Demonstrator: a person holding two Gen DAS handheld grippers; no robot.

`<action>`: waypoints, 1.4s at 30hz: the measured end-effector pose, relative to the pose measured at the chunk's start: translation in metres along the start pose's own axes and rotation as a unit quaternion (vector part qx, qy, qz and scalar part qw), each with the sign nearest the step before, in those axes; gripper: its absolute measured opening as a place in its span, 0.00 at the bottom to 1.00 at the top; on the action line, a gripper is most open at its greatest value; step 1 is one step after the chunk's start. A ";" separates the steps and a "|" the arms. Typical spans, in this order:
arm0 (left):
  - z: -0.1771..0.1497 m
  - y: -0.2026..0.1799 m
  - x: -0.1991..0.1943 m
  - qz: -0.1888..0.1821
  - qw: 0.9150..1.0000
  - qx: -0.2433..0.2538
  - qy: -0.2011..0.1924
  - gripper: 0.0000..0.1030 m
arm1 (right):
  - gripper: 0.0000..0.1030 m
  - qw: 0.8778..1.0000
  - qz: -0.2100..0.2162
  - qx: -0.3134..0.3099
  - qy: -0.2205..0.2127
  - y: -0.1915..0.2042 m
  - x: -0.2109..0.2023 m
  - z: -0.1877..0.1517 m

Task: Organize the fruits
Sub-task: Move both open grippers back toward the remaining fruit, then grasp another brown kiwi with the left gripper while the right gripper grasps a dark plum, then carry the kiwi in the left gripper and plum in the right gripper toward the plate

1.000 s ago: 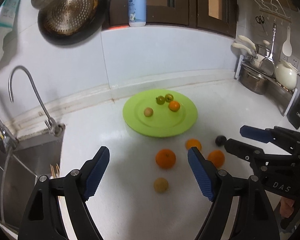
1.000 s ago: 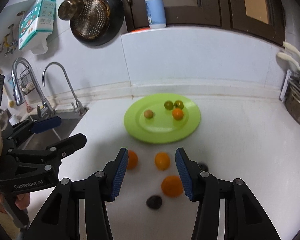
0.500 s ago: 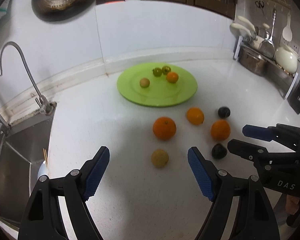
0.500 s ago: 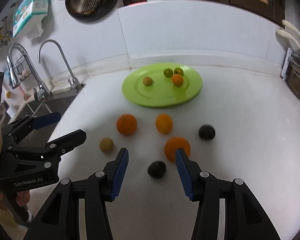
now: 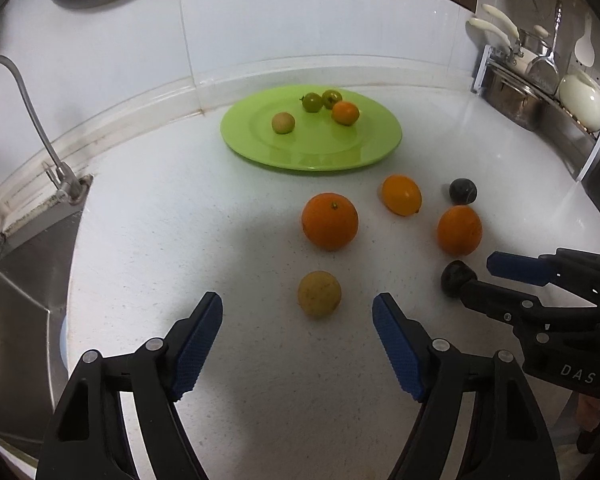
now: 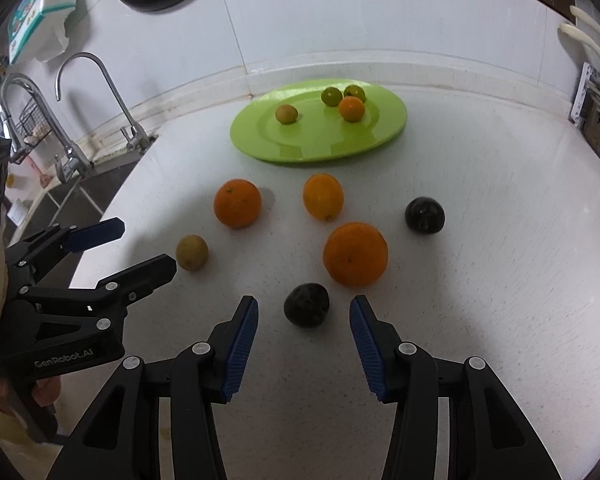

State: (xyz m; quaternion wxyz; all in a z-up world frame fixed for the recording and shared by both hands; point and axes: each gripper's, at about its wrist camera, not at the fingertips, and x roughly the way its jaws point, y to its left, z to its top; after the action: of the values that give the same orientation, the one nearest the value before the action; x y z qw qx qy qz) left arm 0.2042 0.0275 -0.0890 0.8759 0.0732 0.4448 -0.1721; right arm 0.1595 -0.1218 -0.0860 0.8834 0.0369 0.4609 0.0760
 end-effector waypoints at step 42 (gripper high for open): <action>0.002 -0.009 -0.001 -0.048 0.999 -0.005 0.005 0.26 | 0.28 0.999 0.043 -0.013 -0.004 0.004 0.006 0.001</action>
State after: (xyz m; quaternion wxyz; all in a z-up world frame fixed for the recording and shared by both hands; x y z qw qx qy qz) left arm 0.2019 0.0191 -0.0871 0.8647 0.0479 0.4530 -0.2115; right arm 0.1632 -0.1168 -0.0901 0.8818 0.0455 0.4538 0.1200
